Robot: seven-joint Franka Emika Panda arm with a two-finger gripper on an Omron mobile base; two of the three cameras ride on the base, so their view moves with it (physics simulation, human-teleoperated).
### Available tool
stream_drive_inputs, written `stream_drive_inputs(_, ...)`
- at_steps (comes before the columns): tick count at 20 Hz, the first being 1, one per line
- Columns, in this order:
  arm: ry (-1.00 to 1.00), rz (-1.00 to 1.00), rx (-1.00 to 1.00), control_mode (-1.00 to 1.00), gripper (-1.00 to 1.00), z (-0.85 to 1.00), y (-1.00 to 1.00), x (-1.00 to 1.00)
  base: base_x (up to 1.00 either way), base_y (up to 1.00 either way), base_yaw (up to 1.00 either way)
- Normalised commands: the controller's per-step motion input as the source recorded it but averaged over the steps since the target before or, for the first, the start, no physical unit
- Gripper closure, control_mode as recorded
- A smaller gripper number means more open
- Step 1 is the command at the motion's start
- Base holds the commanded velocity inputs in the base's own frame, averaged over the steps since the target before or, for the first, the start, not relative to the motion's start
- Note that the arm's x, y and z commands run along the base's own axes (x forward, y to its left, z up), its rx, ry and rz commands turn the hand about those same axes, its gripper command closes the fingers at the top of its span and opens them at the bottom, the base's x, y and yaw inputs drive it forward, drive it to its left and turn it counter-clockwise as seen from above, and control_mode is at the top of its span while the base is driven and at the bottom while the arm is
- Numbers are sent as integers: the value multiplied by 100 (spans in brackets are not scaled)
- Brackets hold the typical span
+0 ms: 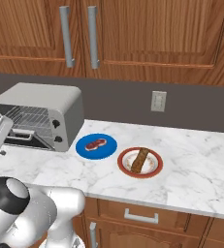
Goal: Open the toaster oven door. Place the baguette on the top rack in the toaster oven and place the steak on the bottom rack.
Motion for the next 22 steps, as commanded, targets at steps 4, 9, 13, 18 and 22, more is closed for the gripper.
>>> stream_drive_inputs(4,-7,6,0,-100,-100,30,31,-34,0,0,0)
stream_drive_inputs(9,-9,0,-5,-100,-100,27,42,-30,0,0,0)
stream_drive_inputs(13,-1,-17,-16,-100,-100,18,50,-21,0,0,0)
stream_drive_inputs(18,0,-31,-19,-100,-100,17,39,-19,0,0,0)
stream_drive_inputs(22,5,-38,-20,-100,-100,19,20,-22,0,0,0)
